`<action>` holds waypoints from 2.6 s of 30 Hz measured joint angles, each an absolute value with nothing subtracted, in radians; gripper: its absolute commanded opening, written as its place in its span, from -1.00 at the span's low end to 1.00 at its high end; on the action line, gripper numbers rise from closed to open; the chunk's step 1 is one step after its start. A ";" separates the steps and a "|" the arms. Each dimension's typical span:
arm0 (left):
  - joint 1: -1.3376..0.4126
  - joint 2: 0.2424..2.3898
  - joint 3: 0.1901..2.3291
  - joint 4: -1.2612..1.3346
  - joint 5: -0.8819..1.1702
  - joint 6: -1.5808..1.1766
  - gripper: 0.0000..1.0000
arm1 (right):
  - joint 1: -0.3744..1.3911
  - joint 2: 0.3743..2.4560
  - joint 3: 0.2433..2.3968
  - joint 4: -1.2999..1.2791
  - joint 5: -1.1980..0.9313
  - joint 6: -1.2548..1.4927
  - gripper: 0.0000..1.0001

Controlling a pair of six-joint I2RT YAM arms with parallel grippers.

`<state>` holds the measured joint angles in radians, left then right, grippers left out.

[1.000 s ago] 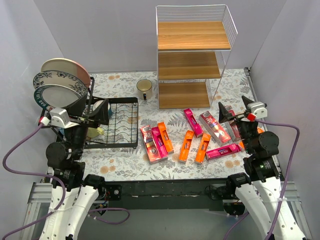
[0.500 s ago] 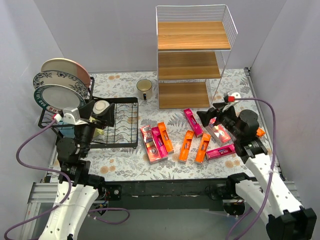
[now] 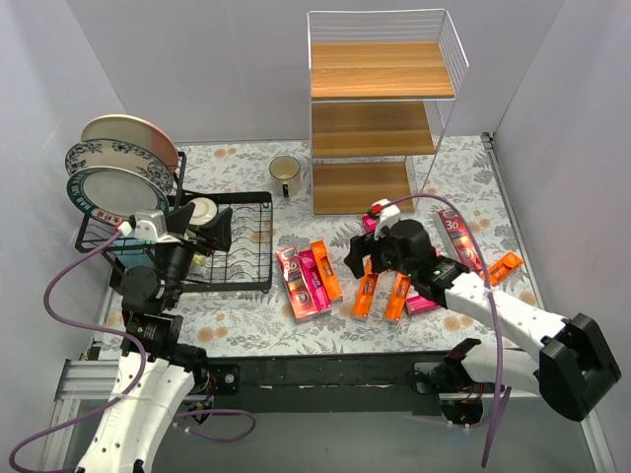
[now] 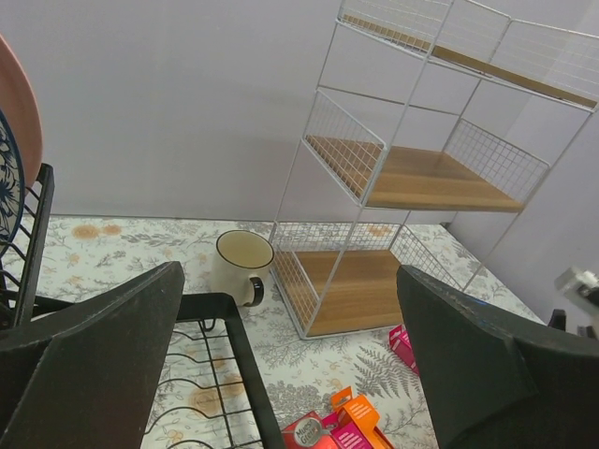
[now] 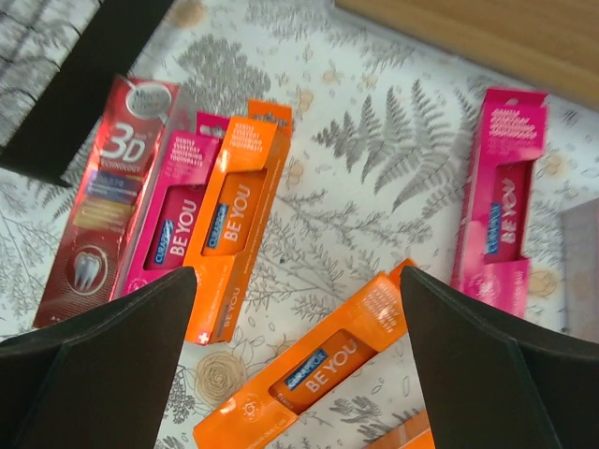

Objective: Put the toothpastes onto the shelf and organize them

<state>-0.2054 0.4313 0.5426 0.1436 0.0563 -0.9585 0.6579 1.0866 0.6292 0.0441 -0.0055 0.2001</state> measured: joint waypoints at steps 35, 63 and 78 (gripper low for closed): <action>-0.205 0.440 0.534 0.143 0.056 -0.957 0.96 | 0.940 1.436 0.726 -0.025 0.381 0.206 0.97; -0.205 0.442 0.534 0.143 0.056 -0.953 0.96 | 0.939 1.473 0.746 0.009 0.223 0.233 0.95; -0.205 0.442 0.534 0.142 0.055 -0.952 0.96 | 0.938 1.480 0.757 -0.009 0.210 0.233 0.95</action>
